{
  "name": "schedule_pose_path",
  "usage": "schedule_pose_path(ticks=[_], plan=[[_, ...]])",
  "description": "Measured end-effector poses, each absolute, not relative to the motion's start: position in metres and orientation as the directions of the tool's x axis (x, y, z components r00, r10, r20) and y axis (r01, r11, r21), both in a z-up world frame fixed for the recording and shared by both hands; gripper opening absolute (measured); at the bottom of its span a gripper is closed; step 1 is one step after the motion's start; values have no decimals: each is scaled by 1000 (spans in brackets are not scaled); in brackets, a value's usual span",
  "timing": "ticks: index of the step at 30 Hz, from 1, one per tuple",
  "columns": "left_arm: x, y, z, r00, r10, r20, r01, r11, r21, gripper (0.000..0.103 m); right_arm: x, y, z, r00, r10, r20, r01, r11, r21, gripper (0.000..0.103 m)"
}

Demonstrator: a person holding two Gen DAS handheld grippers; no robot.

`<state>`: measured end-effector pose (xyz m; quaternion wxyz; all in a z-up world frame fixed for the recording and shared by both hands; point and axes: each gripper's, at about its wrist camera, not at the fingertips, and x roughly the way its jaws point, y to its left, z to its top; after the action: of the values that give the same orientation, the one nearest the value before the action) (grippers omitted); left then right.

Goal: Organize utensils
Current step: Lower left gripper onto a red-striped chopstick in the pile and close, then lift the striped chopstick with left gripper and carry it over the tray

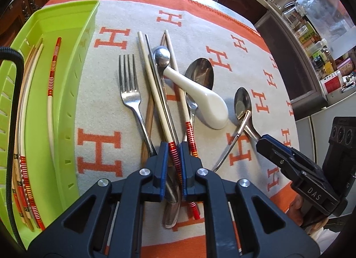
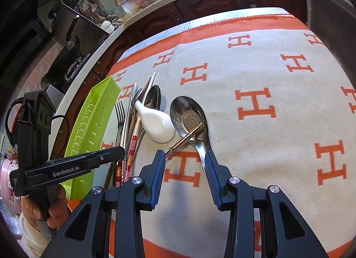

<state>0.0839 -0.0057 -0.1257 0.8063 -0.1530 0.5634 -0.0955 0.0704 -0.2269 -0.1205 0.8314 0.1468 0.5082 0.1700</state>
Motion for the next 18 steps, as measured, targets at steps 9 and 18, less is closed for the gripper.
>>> schedule_pose_path(ticks=[9,18], plan=[[79,1,-120,376,-324,-868,-39,931,-364,2,69,-228,-119,432,431,-792,-135,899,416,38],[72,5,-113,397,-305,-866,-32,938,-345,2,69,-219,-115,430,440,-789,-169,897,408,38]])
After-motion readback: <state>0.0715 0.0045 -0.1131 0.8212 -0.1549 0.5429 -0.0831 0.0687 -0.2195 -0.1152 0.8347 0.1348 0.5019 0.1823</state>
